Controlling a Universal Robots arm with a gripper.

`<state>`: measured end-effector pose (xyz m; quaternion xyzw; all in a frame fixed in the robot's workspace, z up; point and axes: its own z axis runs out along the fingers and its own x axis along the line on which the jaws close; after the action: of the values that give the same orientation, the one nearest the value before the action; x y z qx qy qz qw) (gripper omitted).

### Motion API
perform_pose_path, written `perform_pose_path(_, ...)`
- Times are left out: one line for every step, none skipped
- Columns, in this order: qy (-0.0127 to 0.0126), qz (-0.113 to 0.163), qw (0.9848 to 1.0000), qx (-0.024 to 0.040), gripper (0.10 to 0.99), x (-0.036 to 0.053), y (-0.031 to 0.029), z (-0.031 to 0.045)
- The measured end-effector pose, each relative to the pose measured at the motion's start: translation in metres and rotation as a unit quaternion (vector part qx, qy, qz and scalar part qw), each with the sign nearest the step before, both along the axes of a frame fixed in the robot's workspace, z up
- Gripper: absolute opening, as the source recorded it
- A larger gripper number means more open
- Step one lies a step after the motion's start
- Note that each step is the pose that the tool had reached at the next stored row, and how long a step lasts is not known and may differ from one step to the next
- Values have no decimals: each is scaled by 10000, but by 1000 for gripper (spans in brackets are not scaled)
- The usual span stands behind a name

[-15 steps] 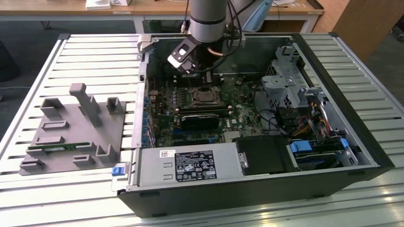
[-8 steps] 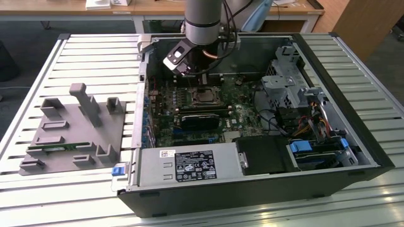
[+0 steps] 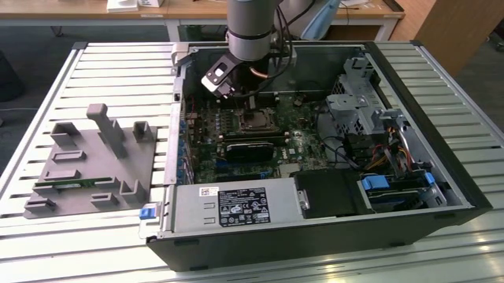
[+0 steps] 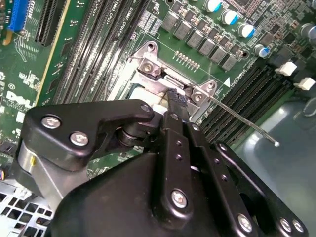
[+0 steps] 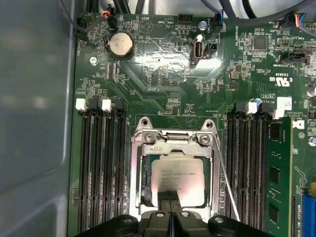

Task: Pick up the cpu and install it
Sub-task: 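Close the cpu cover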

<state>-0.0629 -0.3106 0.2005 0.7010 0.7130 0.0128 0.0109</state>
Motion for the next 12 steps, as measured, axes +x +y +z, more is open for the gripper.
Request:
perform_pose_path(2, 0, 10000, -2, 114, 0, -1, -5)
perform_pose_path(3, -1, 10000, -3, 114, 1, -1, -10)
perform_pose_path(4, -1, 10000, -3, 114, 4, -1, -13)
perform_pose_path(3, -1, 10000, 1, 114, 12, -2, -14)
perform_pose_path(2, -1, 10000, 7, 114, 21, -1, -16)
perform_pose_path(-2, 0, 10000, 15, 114, 31, 1, -19)
perform_pose_path(-1, 0, 10000, 17, 114, 38, 0, -18)
perform_pose_path(-1, 0, 10000, 20, 114, 42, 0, -18)
perform_pose_path(-1, 0, 10000, 22, 114, 43, 1, -15)
perform_pose_path(-6, 0, 10000, 29, 114, 44, 3, -7)
perform_pose_path(-8, 0, 10000, 32, 114, 45, 5, 13)
perform_pose_path(-4, 0, 10000, 28, 114, 44, 3, 46)
